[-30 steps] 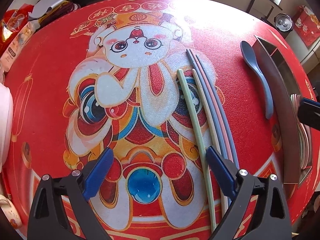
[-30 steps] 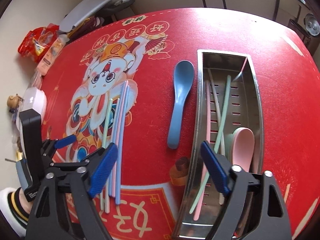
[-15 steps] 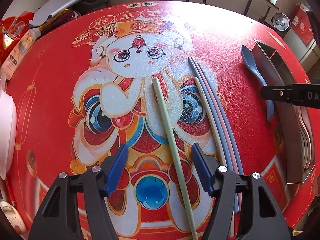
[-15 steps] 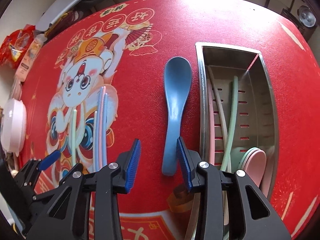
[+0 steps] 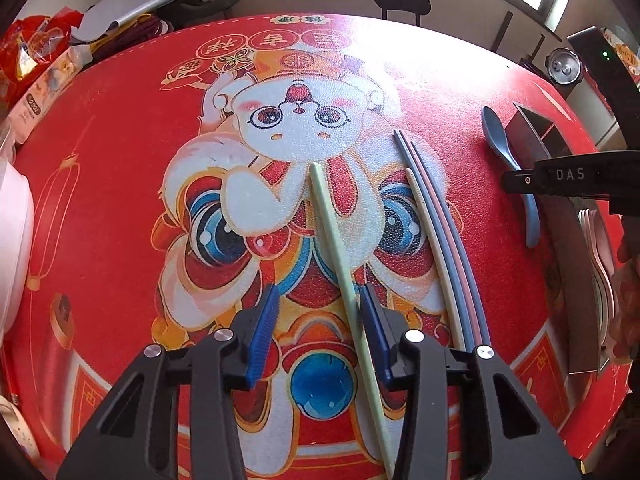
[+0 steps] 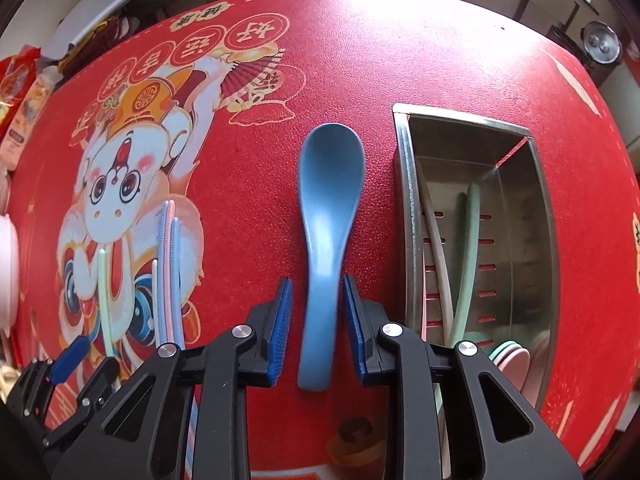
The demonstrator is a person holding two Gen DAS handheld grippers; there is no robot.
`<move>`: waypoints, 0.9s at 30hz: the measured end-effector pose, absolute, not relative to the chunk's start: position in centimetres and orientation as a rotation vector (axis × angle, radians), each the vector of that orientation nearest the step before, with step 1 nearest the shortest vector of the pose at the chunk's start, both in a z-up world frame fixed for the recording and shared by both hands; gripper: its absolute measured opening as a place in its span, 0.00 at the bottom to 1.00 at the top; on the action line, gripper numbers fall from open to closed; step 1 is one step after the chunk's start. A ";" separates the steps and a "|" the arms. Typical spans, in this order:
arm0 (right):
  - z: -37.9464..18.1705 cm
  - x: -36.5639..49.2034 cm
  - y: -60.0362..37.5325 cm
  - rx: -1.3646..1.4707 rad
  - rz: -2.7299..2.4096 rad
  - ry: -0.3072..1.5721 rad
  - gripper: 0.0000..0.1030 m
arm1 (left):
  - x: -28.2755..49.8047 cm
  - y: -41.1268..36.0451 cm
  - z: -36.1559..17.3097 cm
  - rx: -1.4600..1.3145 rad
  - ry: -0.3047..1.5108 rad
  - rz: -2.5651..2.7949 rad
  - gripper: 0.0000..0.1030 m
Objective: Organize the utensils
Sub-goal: 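Grasp the blue spoon with the right tool while the left tool grasps another green chopstick, then lift the blue spoon with the right tool while the left tool carries the green chopstick over the tray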
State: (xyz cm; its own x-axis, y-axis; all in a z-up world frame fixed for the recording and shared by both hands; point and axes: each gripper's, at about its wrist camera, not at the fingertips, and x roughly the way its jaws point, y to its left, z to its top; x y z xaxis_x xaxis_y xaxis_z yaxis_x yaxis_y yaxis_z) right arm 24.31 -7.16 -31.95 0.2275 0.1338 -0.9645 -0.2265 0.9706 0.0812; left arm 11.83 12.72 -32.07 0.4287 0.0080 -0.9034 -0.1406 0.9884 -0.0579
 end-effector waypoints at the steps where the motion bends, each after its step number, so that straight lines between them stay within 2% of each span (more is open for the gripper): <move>1: -32.1 24.4 -7.1 -0.087 0.250 1.318 0.18 | 11.8 12.7 -32.1 -0.133 1.123 0.091 0.39; 10: -32.3 22.5 -6.3 -0.124 0.357 1.328 0.14 | 10.8 12.9 -32.0 -0.192 1.123 0.011 0.38; 14: -32.3 20.3 -6.0 -0.136 0.423 1.327 0.14 | 9.8 13.1 -32.0 -0.241 1.130 -0.031 0.32; 19: -32.3 18.9 -6.0 -0.127 0.443 1.325 0.14 | 9.4 13.9 -32.1 -0.294 1.139 -0.002 0.17; 27: -32.4 18.8 -6.9 -0.090 0.439 1.334 0.14 | 10.9 12.7 -32.0 -0.210 1.134 0.041 0.17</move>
State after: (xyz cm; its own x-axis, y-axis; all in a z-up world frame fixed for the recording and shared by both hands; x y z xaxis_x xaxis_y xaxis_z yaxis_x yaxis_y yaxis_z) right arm 18.85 -6.88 -32.38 0.1666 0.2572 -0.9519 -0.3584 0.9151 0.1846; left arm 10.87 12.69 -32.03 0.4247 -0.0734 -0.9023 -0.1390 0.9796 -0.1451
